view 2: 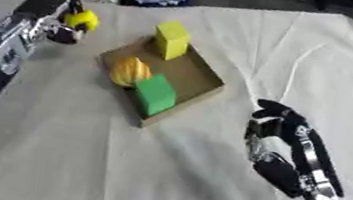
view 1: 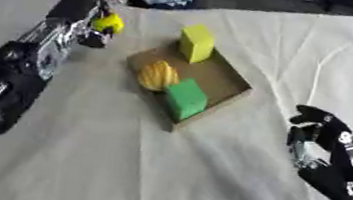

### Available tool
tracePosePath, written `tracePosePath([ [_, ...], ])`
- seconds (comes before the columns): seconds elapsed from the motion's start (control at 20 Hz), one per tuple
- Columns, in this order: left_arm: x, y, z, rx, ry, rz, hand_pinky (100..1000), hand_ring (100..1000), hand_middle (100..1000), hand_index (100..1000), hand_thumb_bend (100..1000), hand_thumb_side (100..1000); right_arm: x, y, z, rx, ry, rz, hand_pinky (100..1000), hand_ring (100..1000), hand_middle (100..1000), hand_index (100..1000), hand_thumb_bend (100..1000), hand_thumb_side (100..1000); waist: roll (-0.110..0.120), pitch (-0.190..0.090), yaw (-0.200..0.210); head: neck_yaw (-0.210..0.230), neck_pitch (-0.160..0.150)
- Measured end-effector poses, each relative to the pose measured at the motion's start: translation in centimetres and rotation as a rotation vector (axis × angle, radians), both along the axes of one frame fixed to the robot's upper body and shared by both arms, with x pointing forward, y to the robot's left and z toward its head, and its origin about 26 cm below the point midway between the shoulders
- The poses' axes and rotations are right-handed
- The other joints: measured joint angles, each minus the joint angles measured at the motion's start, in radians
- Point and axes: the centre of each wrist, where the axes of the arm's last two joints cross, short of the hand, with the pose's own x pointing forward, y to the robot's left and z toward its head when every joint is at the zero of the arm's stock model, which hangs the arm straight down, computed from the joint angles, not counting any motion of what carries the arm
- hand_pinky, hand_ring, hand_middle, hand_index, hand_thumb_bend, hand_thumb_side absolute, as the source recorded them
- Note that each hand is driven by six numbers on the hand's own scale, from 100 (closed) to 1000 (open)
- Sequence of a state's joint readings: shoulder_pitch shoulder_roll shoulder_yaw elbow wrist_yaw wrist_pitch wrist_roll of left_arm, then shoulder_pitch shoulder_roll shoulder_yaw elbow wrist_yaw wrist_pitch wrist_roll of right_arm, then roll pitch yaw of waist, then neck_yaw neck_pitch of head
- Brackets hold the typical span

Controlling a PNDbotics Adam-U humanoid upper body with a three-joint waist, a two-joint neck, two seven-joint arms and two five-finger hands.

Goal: Pick up objects on the table and place them in the box.

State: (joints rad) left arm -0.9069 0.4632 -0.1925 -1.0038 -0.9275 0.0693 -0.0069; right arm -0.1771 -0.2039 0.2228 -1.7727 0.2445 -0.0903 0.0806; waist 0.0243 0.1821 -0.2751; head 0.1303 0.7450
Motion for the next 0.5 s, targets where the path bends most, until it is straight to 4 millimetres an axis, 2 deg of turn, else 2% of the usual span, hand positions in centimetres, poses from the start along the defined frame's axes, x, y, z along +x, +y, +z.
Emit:
tracePosePath([
  [0.15,-0.7,-2.7,2.0,0.013,-0.033,-0.137,549,481,497,636,107,113,0.0,0.0,0.0,0.0,0.0,0.001,598,573,646,811,100,369,0.0,0.0,-0.003,0.0,0.0],
  [0.25,-1.1,-4.7,2.3,0.034,-0.017,-0.237,568,502,517,653,132,135,0.0,0.0,0.0,-0.001,0.0,0.003,598,574,646,811,100,370,0.0,0.0,-0.009,0.002,0.0],
  [0.4,-1.5,-7.3,1.7,0.071,0.04,-0.351,592,542,561,686,203,197,0.0,0.2,0.0,-0.002,0.001,0.01,598,574,646,811,100,371,0.0,0.0,-0.018,0.005,0.0],
  [0.5,-1.6,-8.6,1.0,0.095,0.081,-0.397,599,551,571,693,217,210,0.0,0.3,0.0,0.0,0.0,0.013,598,574,646,811,100,371,0.0,0.0,-0.021,0.007,0.0],
])
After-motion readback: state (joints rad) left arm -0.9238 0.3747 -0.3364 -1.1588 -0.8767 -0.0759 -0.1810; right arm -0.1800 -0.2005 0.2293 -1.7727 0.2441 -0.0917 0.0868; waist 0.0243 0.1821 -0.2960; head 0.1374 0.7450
